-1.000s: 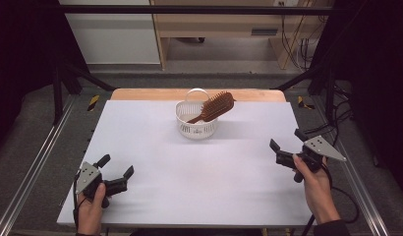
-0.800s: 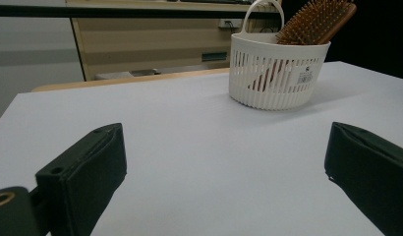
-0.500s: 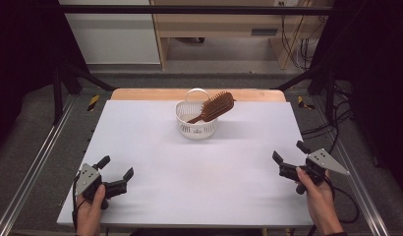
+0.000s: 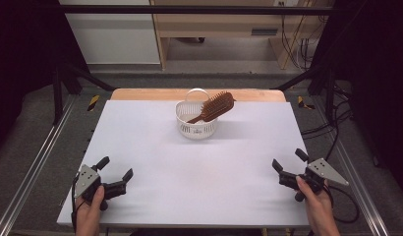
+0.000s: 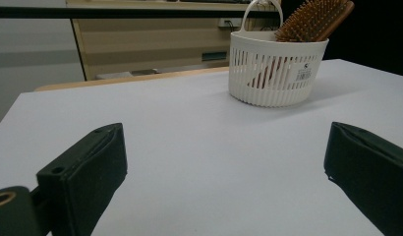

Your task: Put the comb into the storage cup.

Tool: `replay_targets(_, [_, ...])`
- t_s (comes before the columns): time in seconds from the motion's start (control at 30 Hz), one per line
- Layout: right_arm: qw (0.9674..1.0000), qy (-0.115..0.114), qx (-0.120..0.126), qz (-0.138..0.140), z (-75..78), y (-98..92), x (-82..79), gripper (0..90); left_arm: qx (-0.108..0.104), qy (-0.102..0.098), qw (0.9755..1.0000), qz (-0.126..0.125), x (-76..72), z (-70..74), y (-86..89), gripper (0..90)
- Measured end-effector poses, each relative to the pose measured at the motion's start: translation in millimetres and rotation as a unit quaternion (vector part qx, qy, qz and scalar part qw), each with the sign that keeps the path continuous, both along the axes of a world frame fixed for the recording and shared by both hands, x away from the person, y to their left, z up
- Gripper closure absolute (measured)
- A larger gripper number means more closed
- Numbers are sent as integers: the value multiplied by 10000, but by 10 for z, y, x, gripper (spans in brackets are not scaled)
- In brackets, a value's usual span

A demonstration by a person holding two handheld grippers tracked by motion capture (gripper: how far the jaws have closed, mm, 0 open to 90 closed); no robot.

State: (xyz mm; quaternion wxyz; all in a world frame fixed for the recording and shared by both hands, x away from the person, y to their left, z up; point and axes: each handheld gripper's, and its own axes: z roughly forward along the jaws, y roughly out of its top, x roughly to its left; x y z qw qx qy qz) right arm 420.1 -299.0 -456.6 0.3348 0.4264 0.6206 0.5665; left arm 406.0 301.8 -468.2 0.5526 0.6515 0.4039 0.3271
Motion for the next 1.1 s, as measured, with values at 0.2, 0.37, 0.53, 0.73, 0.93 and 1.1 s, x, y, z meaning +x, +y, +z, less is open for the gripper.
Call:
replay_targets(0.2, [9999, -25, 27, 144, -54, 56, -12, 40, -6, -25, 10000, -27, -25, 4, 7, 24])
replay_targets(0.37, [9997, -33, 41, 232, -92, 123, 15, 40, -48, -58, 10000, -44, -57, 11, 12, 24])
replay_targets(0.53, [9996, -96, -135, 223, -99, 212, 36, 65, -46, -68, 10000, -47, -80, 16, 4, 23])
replay_targets(0.73, [9982, 155, -264, 507, -153, 412, 120, 43, -84, -91, 9999, -35, -83, 32, 0, 22])
replay_targets(0.93, [9967, 77, -530, 614, -131, 632, 156, 32, -9, -57, 10000, -31, -61, 28, -21, 19])
replay_targets(1.1, [9974, 79, -314, 645, -108, 657, 149, 33, 0, -70, 10000, -46, -74, 41, -52, 18])
